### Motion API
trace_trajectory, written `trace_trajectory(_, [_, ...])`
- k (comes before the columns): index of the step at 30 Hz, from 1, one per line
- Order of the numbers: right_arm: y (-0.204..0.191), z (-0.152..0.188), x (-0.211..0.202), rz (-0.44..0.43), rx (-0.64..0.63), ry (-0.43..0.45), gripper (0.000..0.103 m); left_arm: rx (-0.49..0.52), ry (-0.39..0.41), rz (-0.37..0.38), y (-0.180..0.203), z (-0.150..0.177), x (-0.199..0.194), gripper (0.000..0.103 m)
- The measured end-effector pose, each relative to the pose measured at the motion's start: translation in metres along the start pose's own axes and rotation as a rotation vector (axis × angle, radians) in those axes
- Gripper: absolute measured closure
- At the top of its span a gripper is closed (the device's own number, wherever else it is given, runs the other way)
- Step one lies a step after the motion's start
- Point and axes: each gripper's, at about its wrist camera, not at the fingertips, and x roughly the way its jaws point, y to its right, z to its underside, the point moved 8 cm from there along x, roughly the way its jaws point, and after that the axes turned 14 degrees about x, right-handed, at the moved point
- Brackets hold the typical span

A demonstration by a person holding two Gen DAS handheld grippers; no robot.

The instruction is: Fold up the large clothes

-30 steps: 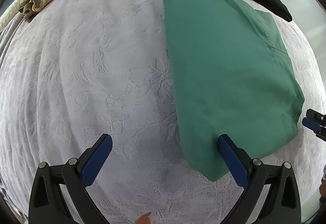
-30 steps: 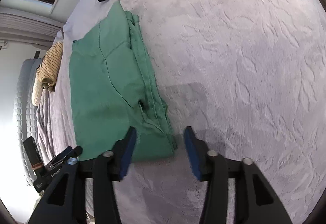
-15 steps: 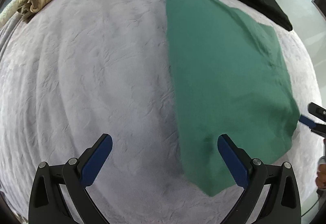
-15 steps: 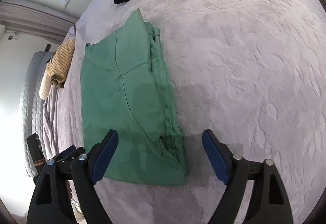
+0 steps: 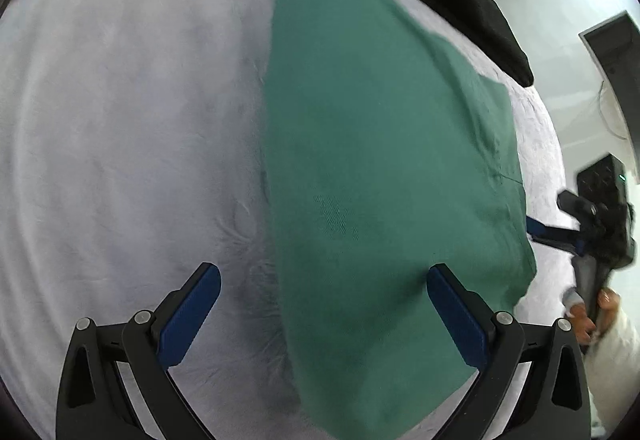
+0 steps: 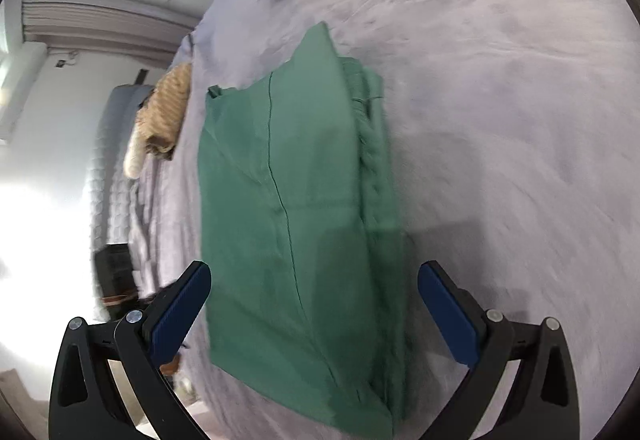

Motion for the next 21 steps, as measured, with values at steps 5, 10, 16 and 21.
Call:
trace_trajectory(5, [-0.002, -0.022, 0.034, -0.036, -0.001, -0.086, 0.0, 0.012, -0.03, 0.111, 0.015, 0.0, 0.022, 0.0])
trace_trajectory(10, [-0.017, -0.041, 0.058, -0.085, -0.008, -0.102, 0.0, 0.054, -0.059, 0.091, 0.027, -0.004, 0.045, 0.0])
trace_trajectory(16, [-0.011, -0.052, 0.067, -0.035, 0.064, -0.06, 0.051, 0.077, -0.023, 0.054, 0.024, 0.001, 0.03, 0.029])
trace_trajectory(21, [-0.024, -0.044, 0.054, -0.135, 0.084, -0.026, 0.081, 0.118, 0.033, 0.059, 0.032, -0.001, 0.0, 0.055])
